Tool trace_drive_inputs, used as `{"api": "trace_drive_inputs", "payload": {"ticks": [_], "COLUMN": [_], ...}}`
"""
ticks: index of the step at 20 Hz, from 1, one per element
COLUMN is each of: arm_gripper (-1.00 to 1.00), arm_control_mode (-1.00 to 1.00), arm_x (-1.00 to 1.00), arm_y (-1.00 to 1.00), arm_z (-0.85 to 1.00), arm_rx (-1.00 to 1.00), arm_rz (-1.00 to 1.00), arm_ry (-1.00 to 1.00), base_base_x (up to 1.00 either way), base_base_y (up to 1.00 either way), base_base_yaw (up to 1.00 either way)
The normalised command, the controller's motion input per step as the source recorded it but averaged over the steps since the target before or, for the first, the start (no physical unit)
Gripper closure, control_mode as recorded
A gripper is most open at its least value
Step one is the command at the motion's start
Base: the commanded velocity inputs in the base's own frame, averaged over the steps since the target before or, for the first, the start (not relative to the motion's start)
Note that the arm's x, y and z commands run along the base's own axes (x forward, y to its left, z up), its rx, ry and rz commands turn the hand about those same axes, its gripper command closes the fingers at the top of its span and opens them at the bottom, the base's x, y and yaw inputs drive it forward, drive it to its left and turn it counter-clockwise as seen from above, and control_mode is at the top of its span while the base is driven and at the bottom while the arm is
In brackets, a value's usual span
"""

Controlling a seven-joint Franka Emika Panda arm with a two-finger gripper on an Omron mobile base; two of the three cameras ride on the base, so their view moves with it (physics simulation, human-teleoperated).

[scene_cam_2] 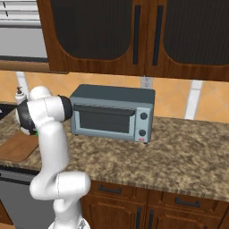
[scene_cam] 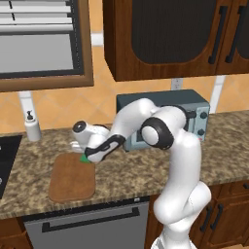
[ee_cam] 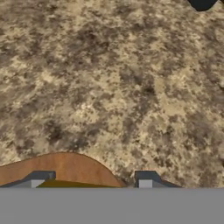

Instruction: Pick up the sponge from the counter and clean the cutting board by briefly scrubbing or pressing down on the cutting board. Once finished, release the sponge.

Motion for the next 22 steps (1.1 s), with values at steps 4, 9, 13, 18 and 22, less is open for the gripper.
{"api": "trace_drive_inputs", "payload": {"ticks": [4,9,13,18,22], "arm_gripper": [1.0,1.0,1.0,1.0,1.0], "arm_control_mode": [-1.0,-1.0,-1.0,-1.0,-1.0], "arm_x": [-0.23,-0.4,-0.97,-0.49,-0.01], "arm_y": [-0.86,-0.69,-0.54,-0.79,-0.78], "arm_z": [-0.76,-0.57,-0.02,0.8,0.27], "arm_rx": [-0.03,-0.07,-0.03,0.08,0.16], "arm_rz": [0.0,0.0,0.0,0.0,0.0], "arm_ry": [-0.05,0.0,0.0,0.01,0.01], "base_base_x": [0.0,0.0,0.0,0.0,0.0], "base_base_y": [0.0,0.0,0.0,0.0,0.0], "base_base_yaw": [0.0,0.0,0.0,0.0,0.0]}}
